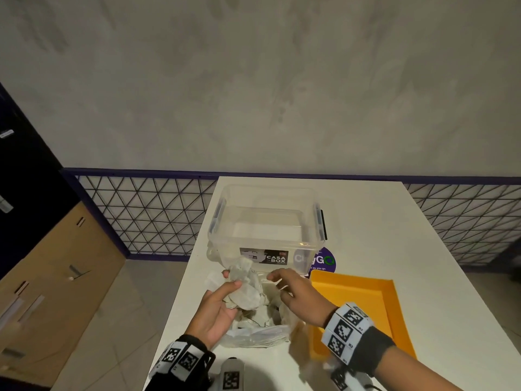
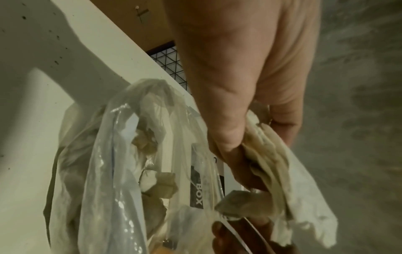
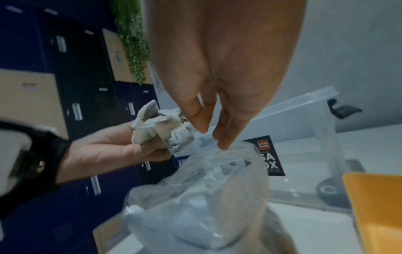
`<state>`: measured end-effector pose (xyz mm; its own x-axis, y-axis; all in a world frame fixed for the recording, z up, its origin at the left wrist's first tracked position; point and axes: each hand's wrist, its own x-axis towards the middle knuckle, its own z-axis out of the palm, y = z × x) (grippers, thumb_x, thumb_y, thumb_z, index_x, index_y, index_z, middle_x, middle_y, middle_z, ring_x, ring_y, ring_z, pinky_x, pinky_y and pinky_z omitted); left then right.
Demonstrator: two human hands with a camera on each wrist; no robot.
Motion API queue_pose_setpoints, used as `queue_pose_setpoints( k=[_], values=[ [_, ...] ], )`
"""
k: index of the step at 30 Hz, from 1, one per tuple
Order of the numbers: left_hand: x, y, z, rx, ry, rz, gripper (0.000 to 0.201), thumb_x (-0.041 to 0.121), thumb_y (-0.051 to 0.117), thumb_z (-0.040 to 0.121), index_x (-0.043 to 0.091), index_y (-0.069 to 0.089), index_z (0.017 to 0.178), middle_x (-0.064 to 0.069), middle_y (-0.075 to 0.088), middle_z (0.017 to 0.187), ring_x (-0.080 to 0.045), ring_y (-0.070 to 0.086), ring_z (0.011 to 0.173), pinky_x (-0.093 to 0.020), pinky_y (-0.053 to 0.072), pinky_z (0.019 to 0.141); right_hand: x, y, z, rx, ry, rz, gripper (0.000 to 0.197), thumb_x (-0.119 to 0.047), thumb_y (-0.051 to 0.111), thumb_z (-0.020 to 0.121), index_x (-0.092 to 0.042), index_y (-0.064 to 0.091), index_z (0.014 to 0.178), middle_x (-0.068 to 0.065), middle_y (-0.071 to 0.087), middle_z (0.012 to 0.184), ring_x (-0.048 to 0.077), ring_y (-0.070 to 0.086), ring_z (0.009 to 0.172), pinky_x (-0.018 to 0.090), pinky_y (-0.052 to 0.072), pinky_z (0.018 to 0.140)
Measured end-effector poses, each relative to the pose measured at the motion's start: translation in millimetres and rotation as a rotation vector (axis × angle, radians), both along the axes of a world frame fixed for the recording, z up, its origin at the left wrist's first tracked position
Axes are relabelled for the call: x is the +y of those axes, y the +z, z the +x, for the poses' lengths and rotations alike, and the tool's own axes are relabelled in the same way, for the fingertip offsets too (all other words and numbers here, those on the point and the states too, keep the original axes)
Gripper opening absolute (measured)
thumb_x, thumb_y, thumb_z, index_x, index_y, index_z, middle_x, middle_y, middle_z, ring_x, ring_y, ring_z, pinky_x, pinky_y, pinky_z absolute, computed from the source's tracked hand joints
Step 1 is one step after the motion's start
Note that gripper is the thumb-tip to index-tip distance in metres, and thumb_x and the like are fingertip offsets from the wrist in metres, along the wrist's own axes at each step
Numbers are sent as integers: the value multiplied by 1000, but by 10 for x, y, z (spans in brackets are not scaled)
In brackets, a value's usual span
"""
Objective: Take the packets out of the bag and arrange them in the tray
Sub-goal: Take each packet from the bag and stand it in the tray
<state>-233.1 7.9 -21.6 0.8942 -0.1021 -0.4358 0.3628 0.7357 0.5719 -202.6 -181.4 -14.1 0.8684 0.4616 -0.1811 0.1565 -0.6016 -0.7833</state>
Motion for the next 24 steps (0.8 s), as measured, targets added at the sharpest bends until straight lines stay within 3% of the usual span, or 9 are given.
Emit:
queue_pose_setpoints(
  k=[2,4,6,8,11,14,19,22,24],
  values=[
    [-27,16,4,24,-4,-36,52,-1,59,75,-3,51,126,-24,64,117,-31,63,104,-43,51,92,62,-28,19,170,-20,54,47,0,41,91,-17,37,134,1,46,117,17,51,105,21,44,94],
    [-55,51,3,21,-9,-58,68,1,77,64,-5,50,127,-26,63,119,-31,67,101,-44,57,84,123,-45,18,335,-23,125,55,-7,46,90,-19,29,140,7,48,124,23,52,109,33,45,99],
    [-86,88,-15,-7,-41,-100,86,2,94,37,-1,57,115,-27,64,115,-32,69,95,-46,59,67,177,-48,11,486,-44,265,59,-4,48,88,-21,28,141,13,51,128,23,55,106,34,47,95],
    [-104,118,-42,-22,-61,-125,84,1,95,26,-1,62,103,-28,66,110,-34,70,90,-47,58,58,202,-33,3,607,-82,435,51,4,44,90,-20,34,134,13,55,123,21,57,102,28,50,87],
    [-105,101,-53,-6,-66,-85,104,6,96,27,-7,53,120,-29,63,117,-33,69,97,-43,59,65,179,16,-16,714,-149,597,26,6,42,93,-10,46,113,9,60,103,20,62,91,24,56,75],
    [-108,50,-52,10,-51,-78,102,7,96,27,-9,53,118,-29,63,118,-32,68,99,-41,59,75,112,37,-12,763,-184,682,16,8,45,91,-6,50,96,15,61,92,23,64,81,29,59,69],
    [-157,25,-35,15,-6,-95,98,5,96,32,-4,53,119,-27,58,127,-31,62,113,-42,53,90,-38,95,49,857,-259,817,14,7,46,90,-4,51,97,18,62,85,26,67,70,34,60,67],
    [-203,25,-29,16,1,-51,102,8,95,33,-6,51,124,-27,58,127,-31,61,113,-40,56,85,-113,153,87,846,-248,828,10,0,51,91,-4,52,100,16,63,85,22,67,63,31,60,66],
    [-244,21,-18,7,-4,-64,101,9,95,35,-6,51,124,-28,56,129,-33,55,121,-41,54,89,-152,183,123,805,-196,772,12,0,54,89,-5,53,100,15,63,88,21,67,63,26,59,62]
  ],
)
